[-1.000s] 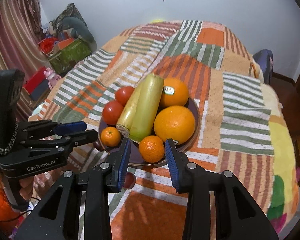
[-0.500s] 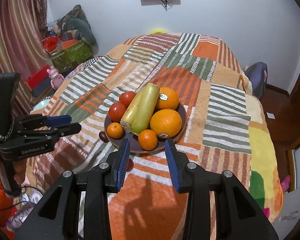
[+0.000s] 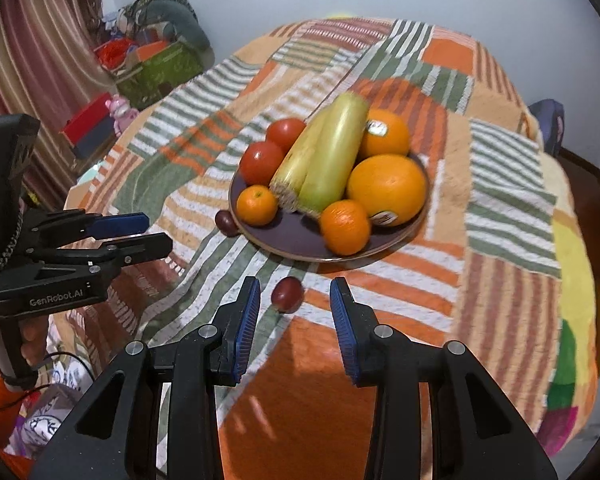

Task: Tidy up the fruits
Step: 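Grasp a dark red plum with the right tool while the left tool grasps another plum, then set the plum on the plate with the right tool while the left tool sets its plum there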

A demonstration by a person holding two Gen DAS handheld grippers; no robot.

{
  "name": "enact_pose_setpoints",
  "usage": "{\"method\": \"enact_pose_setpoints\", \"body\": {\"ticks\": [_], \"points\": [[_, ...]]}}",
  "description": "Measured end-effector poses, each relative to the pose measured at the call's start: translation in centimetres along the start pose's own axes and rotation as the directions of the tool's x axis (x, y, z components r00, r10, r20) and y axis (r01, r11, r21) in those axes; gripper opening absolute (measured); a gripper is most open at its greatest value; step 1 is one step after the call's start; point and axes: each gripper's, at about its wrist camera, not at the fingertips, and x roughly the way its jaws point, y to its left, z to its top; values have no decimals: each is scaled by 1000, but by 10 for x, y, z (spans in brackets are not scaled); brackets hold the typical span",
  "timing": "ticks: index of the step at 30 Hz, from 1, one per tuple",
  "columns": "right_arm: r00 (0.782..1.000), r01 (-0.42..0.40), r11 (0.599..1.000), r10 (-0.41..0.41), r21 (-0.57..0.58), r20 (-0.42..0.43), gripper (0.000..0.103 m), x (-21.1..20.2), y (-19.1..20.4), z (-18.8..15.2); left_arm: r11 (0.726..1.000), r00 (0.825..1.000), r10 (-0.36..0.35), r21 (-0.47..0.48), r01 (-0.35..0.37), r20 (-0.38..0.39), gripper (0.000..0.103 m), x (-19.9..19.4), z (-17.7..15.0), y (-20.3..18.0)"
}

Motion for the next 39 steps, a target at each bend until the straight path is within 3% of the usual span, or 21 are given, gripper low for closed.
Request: {"method": "enact_pose_setpoints", "body": {"ticks": [11,14,22,32,39], "points": [[995,-16,1000,16,5,-94,32,42,3,-4,1000,998,-23,15,23,-50,46,26,0,0],[997,-13,1000,12,-5,-83,21,42,4,-6,1000,998,-23,17,24,-51,46,32,5,-1],[1000,-23,1000,23,16,-18,20,25,-2,1,999,998,-29,27,30,-55,45,50,20,-4],[999,-36,999,35,30,13,20,17,-5,8,997,999,10,80,-7,-42,31,62,22,-8],[999,-38,999,38,24,16,20,17,-2,10,997,999,-18,73,21,-42,27,63,24,-4]]}}
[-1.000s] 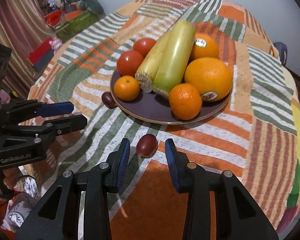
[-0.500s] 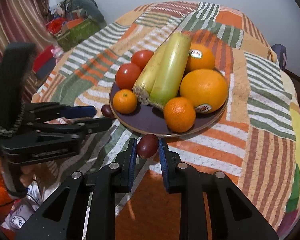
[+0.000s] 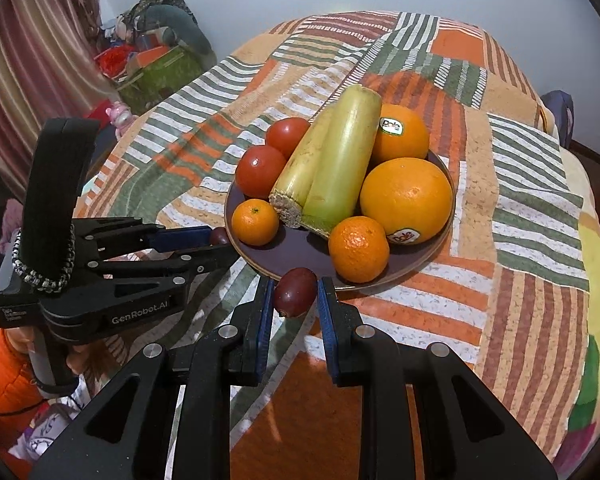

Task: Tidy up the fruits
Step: 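Set the plum on the plate with the right tool while the left tool sets its plum there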

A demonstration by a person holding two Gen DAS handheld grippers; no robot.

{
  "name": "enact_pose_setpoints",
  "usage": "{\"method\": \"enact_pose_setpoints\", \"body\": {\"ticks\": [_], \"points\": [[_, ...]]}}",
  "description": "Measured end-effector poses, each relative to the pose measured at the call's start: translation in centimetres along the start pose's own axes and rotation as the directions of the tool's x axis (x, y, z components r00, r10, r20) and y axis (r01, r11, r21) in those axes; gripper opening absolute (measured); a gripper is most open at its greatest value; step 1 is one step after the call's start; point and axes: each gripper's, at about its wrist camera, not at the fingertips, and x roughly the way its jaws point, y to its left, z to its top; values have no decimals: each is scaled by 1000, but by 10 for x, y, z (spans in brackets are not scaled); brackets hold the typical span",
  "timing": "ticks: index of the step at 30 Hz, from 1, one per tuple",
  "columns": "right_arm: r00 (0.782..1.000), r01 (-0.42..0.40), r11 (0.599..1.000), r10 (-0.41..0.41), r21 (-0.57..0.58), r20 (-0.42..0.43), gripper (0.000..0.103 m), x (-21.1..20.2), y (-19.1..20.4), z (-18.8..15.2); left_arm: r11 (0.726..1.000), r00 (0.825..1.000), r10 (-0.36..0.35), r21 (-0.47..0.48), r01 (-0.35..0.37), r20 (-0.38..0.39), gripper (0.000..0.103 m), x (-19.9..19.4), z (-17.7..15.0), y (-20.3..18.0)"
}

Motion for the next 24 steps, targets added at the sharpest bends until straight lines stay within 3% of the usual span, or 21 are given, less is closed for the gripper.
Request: {"method": "enact_pose_setpoints", "body": {"ticks": [12,18,24], "points": [[1000,7,1000,-7,-2,6,20,4,0,6,999,999,0,-40,1,33,27,-19,-1,11],[1000,8,1000,-8,-5,3,20,11,1,12,999,997,-14,-32,16,76,27,-30,12,7],[1000,-2,1000,2,-20,-7,20,20,6,16,999,997,-15,-45,18,69,27,-21,23,8]]}}
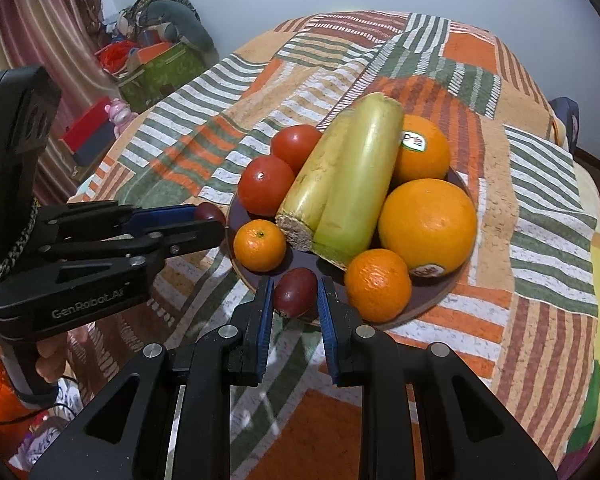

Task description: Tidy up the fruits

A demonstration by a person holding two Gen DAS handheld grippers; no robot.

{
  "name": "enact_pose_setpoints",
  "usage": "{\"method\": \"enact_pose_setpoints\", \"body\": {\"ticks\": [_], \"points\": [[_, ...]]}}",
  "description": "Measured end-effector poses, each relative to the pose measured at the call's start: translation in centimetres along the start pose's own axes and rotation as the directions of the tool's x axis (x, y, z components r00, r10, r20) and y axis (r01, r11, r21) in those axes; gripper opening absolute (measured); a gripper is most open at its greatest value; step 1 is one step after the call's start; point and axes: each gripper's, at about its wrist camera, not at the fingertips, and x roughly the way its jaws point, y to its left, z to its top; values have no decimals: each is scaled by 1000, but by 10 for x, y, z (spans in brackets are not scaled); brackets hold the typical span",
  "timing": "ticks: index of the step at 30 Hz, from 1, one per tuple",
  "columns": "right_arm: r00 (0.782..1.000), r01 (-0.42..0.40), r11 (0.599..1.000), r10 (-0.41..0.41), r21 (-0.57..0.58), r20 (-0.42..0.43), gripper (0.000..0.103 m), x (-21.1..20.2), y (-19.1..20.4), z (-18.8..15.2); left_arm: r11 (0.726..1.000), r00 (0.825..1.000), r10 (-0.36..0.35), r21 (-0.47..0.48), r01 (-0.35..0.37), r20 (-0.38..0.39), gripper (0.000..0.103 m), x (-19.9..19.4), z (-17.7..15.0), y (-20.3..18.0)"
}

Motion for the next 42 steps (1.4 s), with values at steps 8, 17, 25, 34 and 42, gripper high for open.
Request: {"method": "enact_pose_setpoints", "body": {"ticks": [8,17,25,34,42], "points": [[1000,-4,1000,4,-1,-22,21,11,0,0,1000,1000,1,-9,-1,-19,27,11,2,4],[999,-4,1000,4,2,-35,22,14,1,0,1000,1000,-9,-30,8,-29,27,15,2,10],[1000,3,1000,-3,-6,-18,26,3,1,1,999,1000,-6,-45,5,-17,27,4,1,10],[988,68,998,-65,-12,140,26,-59,5,5,1000,992,7,-24,-4,129,27,-63,3,-12],[921,131,991,-126,12,367,26,-149,12,6,999,937,26,21,-35,350,27,-153,3,-47]]}}
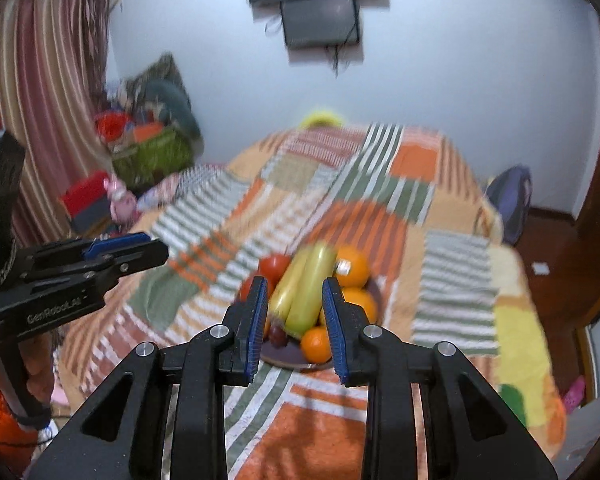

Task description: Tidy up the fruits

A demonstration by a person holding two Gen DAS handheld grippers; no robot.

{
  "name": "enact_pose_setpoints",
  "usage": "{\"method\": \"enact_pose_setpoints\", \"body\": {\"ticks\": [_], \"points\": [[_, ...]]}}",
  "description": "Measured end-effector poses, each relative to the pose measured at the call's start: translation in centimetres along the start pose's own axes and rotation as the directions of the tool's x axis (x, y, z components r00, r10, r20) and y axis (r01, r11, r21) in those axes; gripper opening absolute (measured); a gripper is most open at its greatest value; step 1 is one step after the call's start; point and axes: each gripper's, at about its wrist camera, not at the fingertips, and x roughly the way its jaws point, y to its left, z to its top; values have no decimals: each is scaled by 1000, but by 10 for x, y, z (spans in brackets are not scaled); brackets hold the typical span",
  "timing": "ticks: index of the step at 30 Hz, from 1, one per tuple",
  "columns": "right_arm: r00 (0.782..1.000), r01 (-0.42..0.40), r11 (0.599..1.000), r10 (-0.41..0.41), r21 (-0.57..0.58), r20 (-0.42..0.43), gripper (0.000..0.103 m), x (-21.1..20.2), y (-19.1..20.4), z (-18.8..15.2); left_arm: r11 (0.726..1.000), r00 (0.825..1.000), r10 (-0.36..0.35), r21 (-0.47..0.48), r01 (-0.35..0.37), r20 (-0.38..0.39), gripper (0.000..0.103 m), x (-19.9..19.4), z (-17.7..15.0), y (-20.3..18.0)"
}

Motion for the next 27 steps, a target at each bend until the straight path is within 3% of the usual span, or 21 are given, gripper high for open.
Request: {"method": "enact_pose_setpoints", "body": {"ticks": [7,11,13,15,27], "points": [[983,31,1000,-30,-2,179,26,-60,9,12,998,986,24,53,-33,167,28,-67,9,-27],[969,31,1000,-30,2,246,26,-79,14,14,998,976,19,58,-32,216,37,-89,9,-35],[962,28,1000,-28,7,271,31,-85,18,14,998,970,21,55,-36,241,44,-99,8,-38],[956,31,999,-32,8,292,44,-91,18,13,998,964,25,53,-41,264,54,-107,8,-39],[922,97,995,-96,16,374,86,-102,25,11,996,929,61,38,-80,365,90,-139,4,-42]]}}
